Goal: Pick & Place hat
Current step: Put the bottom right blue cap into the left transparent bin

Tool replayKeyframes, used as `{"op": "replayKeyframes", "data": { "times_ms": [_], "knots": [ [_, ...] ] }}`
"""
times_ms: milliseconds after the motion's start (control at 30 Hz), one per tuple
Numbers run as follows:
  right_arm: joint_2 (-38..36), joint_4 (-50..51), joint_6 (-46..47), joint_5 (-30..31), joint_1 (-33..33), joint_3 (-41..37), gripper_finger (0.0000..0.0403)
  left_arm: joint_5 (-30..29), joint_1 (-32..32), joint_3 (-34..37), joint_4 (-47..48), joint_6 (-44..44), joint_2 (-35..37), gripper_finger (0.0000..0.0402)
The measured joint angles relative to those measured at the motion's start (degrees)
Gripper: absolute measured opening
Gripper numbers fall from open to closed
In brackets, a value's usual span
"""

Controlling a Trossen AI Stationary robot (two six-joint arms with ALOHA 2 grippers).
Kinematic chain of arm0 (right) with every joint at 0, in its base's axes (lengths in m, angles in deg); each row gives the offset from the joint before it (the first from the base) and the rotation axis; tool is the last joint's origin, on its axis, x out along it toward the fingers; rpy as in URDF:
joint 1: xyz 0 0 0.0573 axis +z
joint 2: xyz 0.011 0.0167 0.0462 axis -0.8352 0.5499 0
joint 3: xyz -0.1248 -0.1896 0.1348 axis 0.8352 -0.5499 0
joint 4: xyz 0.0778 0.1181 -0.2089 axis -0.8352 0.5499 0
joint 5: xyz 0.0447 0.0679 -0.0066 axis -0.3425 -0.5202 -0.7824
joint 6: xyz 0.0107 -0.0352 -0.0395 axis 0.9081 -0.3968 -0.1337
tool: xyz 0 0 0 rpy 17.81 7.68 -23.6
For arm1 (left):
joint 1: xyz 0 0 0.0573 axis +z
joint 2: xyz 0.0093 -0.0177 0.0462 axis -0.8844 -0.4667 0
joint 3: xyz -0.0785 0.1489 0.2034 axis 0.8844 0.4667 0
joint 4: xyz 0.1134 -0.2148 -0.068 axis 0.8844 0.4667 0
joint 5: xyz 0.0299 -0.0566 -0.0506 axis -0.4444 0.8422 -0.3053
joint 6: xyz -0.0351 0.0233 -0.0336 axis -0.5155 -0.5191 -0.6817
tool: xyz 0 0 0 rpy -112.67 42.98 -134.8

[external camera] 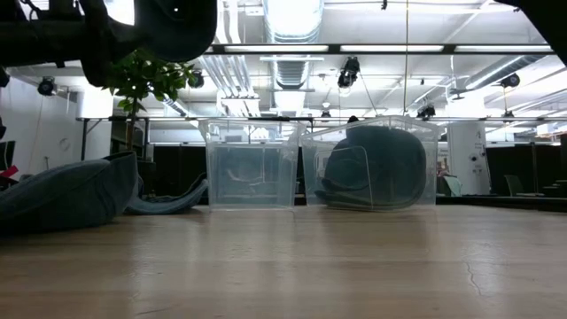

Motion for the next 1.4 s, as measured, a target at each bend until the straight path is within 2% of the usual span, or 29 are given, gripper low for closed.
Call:
{"op": "replayKeyframes", "data": {
  "times_ms": [233,633,800,900,1000,1167,1300,1400],
  "knots": [
    [-0.1,1.7,-1.1,-0.4,0.6,0.0,0.0014,0.5,0.0,0.2,0.3,-0.4,0.0,0.0012],
    [-3.3,5.9,0.0,1.3,0.1,-0.1,0.0011,1.1,-0.1,0.2,-0.1,-0.1,0.0,0.0121],
    [-5.6,9.3,3.3,1.9,-1.2,-0.1,0.0011,0.0,-0.1,0.2,-0.2,-0.2,0.0,0.0138],
    [-7.9,12.1,8.4,1.5,-2.5,-0.1,0.0011,0.0,0.0,0.2,0.2,-0.2,0.0,0.0139],
    [-10.9,18.2,18.1,-3.5,-5.3,-0.1,0.0011,0.0,0.0,0.2,0.2,-0.2,0.0,0.0139],
    [-14.3,27.1,34.7,-21.2,-12.5,-0.1,0.0011,0.0,0.0,0.2,0.2,-1.9,0.0,0.0140],
    [-14.4,30.1,41.1,-32.0,-18.5,-0.1,0.0011,0.1,-0.1,0.2,0.2,-3.5,0.0,0.0140],
    [-14.0,31.7,44.0,-37.3,-22.3,-0.1,0.0011,0.1,-0.1,0.2,0.5,-4.4,0.0,0.0140]
  ]
}}
